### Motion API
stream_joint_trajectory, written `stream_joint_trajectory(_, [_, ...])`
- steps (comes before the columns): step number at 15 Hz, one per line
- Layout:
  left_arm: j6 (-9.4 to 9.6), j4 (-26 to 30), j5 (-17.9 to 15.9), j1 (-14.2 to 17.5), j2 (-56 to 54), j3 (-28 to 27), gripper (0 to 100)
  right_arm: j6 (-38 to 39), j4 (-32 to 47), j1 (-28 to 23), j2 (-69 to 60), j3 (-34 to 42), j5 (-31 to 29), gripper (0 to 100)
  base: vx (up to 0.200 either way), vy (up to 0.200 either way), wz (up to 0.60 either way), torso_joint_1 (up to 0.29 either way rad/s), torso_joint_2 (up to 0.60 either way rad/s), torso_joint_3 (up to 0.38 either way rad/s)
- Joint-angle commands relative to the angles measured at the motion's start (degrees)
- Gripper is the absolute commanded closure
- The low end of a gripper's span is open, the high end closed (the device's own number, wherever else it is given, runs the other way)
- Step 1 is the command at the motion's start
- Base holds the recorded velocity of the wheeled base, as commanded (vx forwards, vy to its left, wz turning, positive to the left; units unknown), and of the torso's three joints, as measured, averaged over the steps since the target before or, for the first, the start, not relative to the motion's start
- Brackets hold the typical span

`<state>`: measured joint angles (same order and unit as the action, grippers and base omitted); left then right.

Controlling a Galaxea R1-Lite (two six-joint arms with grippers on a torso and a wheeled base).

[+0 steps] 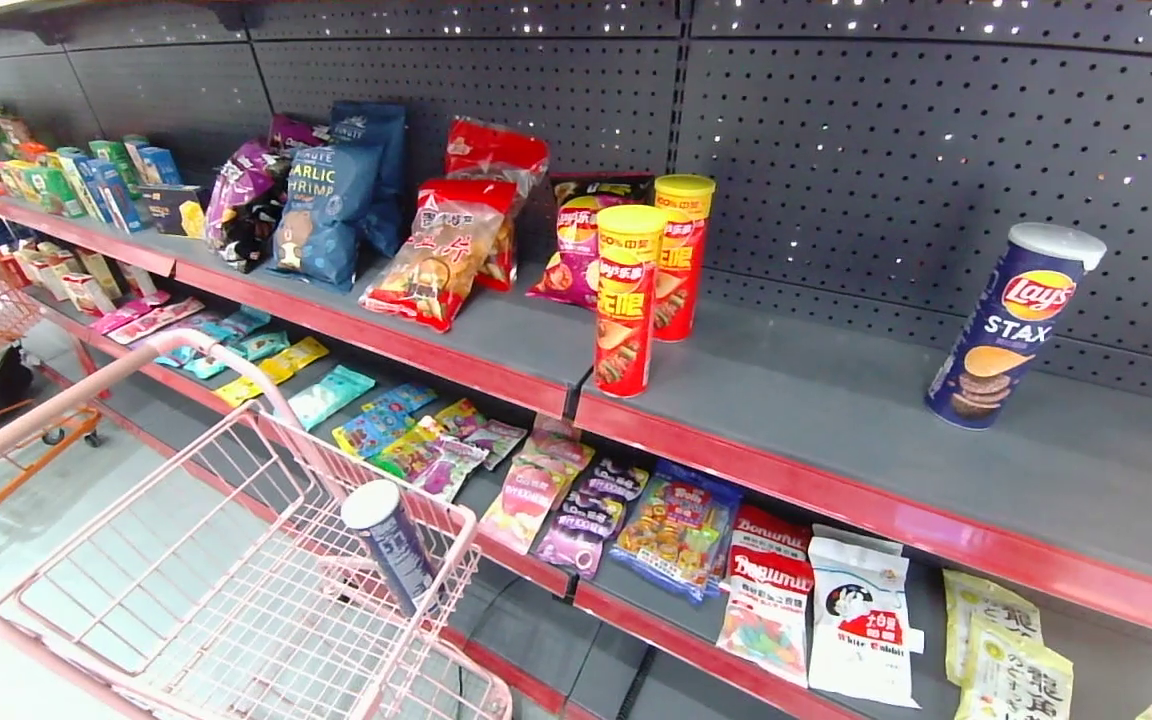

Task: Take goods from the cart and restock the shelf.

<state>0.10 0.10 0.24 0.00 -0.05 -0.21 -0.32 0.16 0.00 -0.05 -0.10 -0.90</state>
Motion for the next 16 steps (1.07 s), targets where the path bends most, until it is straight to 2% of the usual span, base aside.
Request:
stream_joint_trajectory(1, [-0.01, -0.01, 0.02, 0.00, 0.05, 0.03, 0, 0.05, 0.02, 0.00, 0.05, 0.01, 0.02, 0, 0.000, 0.000, 0.00, -0.124, 0.32, 0.178])
stream_joint_trajectory(10, [0.08, 0.08, -0.07, 0.00, 0.05, 0.03, 0, 0.05, 0.02, 0.00, 0.05, 0.10, 0.02, 0, 0.000, 0.000, 0.00, -0.153, 0.37, 0.219])
stream_joint_trajectory(16, [-0.01, 0.08, -0.07, 0.00, 0.05, 0.03, 0, 0.05, 0.02, 0.00, 0.05, 0.10, 0.02, 0, 0.000, 0.000, 0.00, -0.198, 0.53, 0.336])
